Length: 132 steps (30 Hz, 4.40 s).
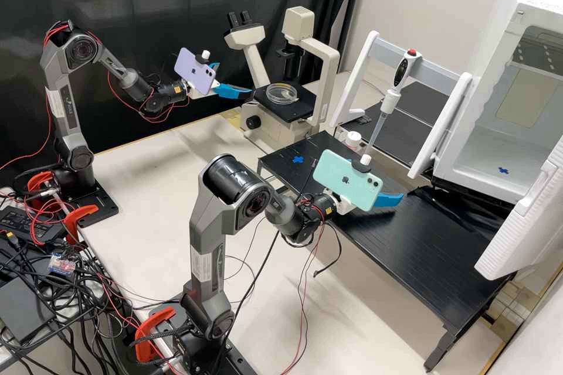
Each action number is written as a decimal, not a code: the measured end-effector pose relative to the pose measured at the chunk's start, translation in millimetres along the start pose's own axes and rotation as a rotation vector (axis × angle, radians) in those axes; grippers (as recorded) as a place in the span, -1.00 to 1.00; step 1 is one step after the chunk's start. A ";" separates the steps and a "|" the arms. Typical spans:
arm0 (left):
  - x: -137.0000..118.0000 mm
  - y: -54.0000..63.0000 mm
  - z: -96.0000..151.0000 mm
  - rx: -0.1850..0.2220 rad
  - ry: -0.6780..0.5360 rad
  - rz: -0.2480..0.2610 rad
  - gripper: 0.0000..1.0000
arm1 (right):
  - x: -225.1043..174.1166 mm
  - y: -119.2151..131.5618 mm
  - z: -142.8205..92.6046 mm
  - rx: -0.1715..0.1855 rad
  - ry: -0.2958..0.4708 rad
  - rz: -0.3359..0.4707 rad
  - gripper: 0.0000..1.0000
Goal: Move the petri dish to the bench
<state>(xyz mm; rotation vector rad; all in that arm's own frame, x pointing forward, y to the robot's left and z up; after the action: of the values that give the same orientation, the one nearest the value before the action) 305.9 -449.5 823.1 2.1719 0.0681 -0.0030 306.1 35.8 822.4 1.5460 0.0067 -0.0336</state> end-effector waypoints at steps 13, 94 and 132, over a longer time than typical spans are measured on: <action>0.0 0.0 0.0 0.000 0.000 0.000 1.00 | -1.3 -1.3 1.2 0.000 -0.004 -0.004 1.00; 0.0 0.0 0.0 0.000 0.000 0.000 1.00 | 104.9 -161.1 -274.1 -0.188 0.430 -0.491 1.00; 0.0 0.0 0.0 0.000 0.000 0.000 1.00 | 98.9 -197.4 -241.0 -0.074 0.380 -0.456 1.00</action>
<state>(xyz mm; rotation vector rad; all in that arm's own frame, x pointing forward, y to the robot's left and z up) 305.9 -449.5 823.1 2.1719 0.0681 -0.0030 403.9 270.2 616.7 1.4300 0.6534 -0.0989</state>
